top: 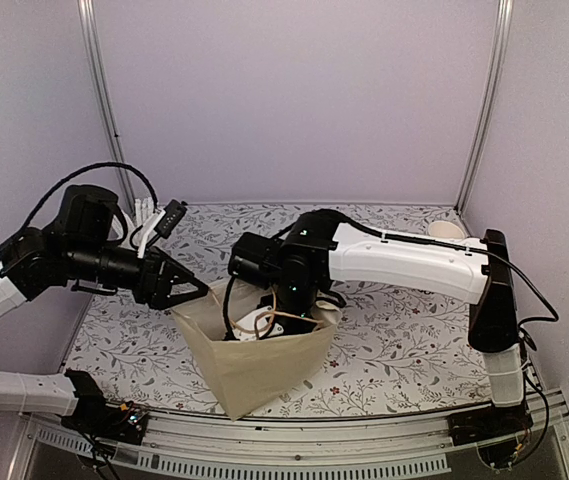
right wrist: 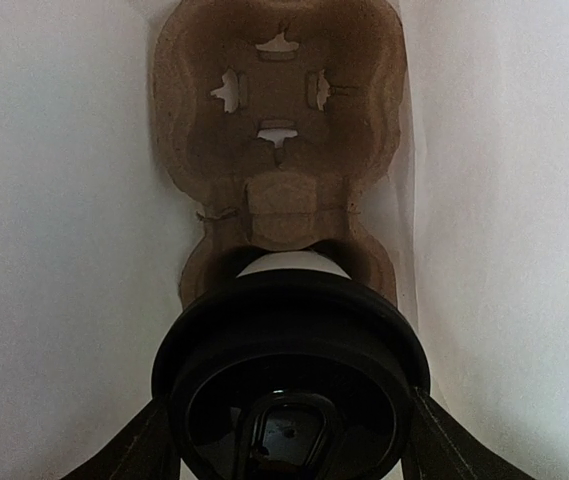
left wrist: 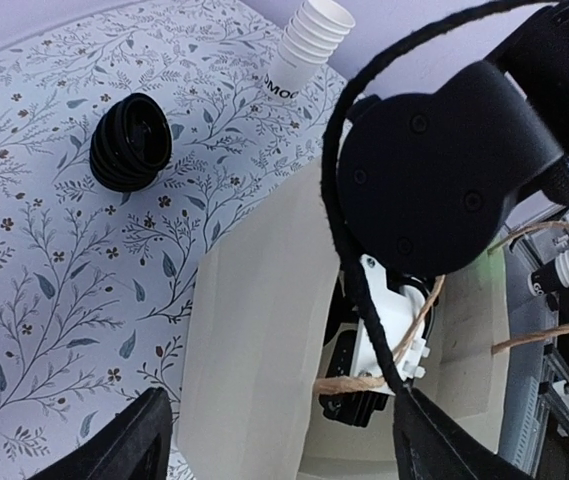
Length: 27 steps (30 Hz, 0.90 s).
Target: Pack the takeout coffee
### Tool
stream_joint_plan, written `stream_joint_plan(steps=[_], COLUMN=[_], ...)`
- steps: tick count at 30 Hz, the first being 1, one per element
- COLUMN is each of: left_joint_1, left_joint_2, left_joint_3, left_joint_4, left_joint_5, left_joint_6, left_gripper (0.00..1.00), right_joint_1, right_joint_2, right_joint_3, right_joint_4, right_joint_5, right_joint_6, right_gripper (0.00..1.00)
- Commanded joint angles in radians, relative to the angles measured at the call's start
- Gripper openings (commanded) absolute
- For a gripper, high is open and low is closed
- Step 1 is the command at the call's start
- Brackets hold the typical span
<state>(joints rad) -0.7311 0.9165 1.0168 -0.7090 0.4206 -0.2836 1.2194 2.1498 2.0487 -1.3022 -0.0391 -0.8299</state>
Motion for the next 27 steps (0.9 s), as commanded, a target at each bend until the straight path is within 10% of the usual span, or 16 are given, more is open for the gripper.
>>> stream_joint_plan(steps=[1,15,27], left_joint_1=[-0.056,-0.074,-0.074], left_joint_2=[0.048,0.120,0.058], left_joint_3=[0.040,0.077,0.151], left_joint_4=[-0.043,-0.038,-0.055], left_joint_5=[-0.030,-0.125,-0.117], left_joint_6=[0.035,0.095,0.136], left_gripper=[0.76,0.65,0.81], right_joint_1=[0.001,0.000,0.006], right_joint_2=[0.067,-0.015,-0.095], right_joint_3=[-0.031,0.100,0.143], right_joint_4=[0.045,0.033,-0.022], right_joint_5=[0.086,0.049,-0.055], right_joint_6=[0.017,0.035,0.031], right_gripper=[0.68,0.92,0.99])
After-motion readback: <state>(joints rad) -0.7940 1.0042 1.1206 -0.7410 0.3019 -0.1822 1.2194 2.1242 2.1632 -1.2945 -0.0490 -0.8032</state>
